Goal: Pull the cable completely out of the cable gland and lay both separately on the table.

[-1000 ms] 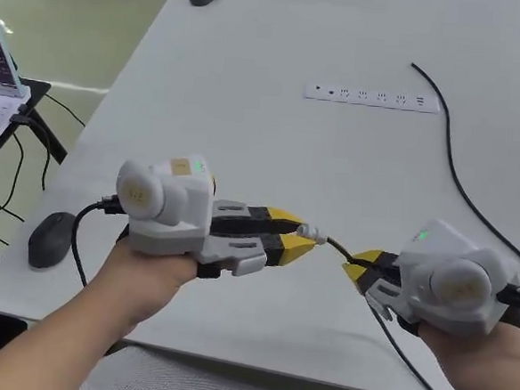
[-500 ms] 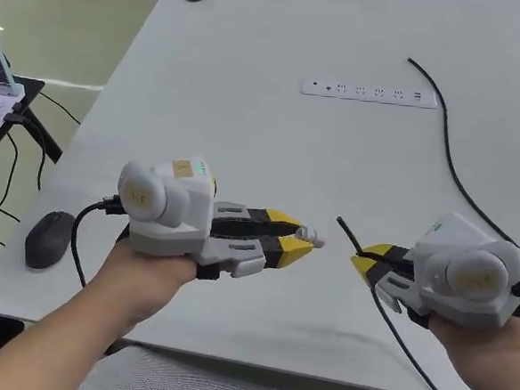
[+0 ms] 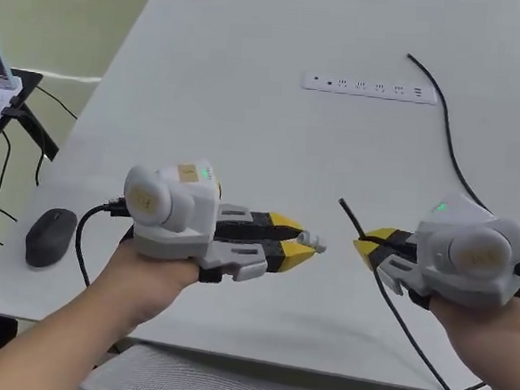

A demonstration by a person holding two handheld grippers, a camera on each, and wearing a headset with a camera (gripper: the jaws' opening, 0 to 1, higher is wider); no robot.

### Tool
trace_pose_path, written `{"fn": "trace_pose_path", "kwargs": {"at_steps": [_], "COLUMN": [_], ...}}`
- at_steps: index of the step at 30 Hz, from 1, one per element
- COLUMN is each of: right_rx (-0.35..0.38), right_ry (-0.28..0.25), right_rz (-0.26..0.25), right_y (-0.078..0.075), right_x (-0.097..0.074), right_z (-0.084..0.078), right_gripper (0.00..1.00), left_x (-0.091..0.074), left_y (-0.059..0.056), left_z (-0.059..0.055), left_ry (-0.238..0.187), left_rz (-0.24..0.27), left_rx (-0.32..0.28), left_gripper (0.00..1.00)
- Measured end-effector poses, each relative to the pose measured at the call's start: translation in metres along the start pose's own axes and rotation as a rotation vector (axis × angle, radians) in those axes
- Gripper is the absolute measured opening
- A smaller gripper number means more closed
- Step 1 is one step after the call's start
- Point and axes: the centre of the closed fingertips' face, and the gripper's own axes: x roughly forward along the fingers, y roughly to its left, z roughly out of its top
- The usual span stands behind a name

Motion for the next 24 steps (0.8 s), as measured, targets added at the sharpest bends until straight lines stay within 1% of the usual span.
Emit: {"fn": "trace_pose_path", "kwargs": {"at_steps": [2,4,6,9,14,17,19,20,22,24], "right_rx": [-0.015,-0.017,-0.015,-0.040,-0.031,-0.036,-0.058,-0.068,-0.081,-0.091], "right_ry": [0.010,0.005,0.001,-0.003,-0.013,-0.010,-0.006,-0.004,0.004,0.005], "right_rz": [-0.009,-0.022,-0.023,-0.035,-0.044,-0.044,-0.042,-0.033,-0.031,-0.023], "right_y": [0.000,-0.002,-0.002,-0.004,-0.009,-0.009,-0.009,-0.007,-0.005,-0.003], "right_x": [0.001,0.001,0.002,0.007,0.015,0.020,0.026,0.031,0.037,0.045], "right_z": [0.003,0.012,0.019,0.030,0.045,0.051,0.054,0.056,0.058,0.062], "right_gripper": [0.00,0.00,0.00,0.00,0.00,0.00,0.00,0.00,0.00,0.00], "left_x": [-0.003,-0.006,-0.008,-0.011,-0.017,-0.021,-0.024,-0.026,-0.029,-0.034], "left_y": [0.000,0.001,0.001,0.003,0.006,0.010,0.013,0.014,0.015,0.019], "left_z": [0.000,-0.001,-0.001,-0.001,-0.001,-0.005,-0.008,-0.009,-0.012,-0.018], "left_ry": [-0.001,0.001,0.005,0.002,-0.008,-0.005,-0.005,-0.005,-0.004,0.001], "left_rz": [-0.004,-0.015,-0.022,-0.027,-0.031,-0.034,-0.031,-0.031,-0.032,-0.030], "left_rx": [-0.004,-0.002,0.004,0.012,0.021,0.023,0.025,0.024,0.020,0.021], "left_gripper": [0.15,0.15,0.15,0.15,0.15,0.15,0.15,0.15,0.15,0.15]}}
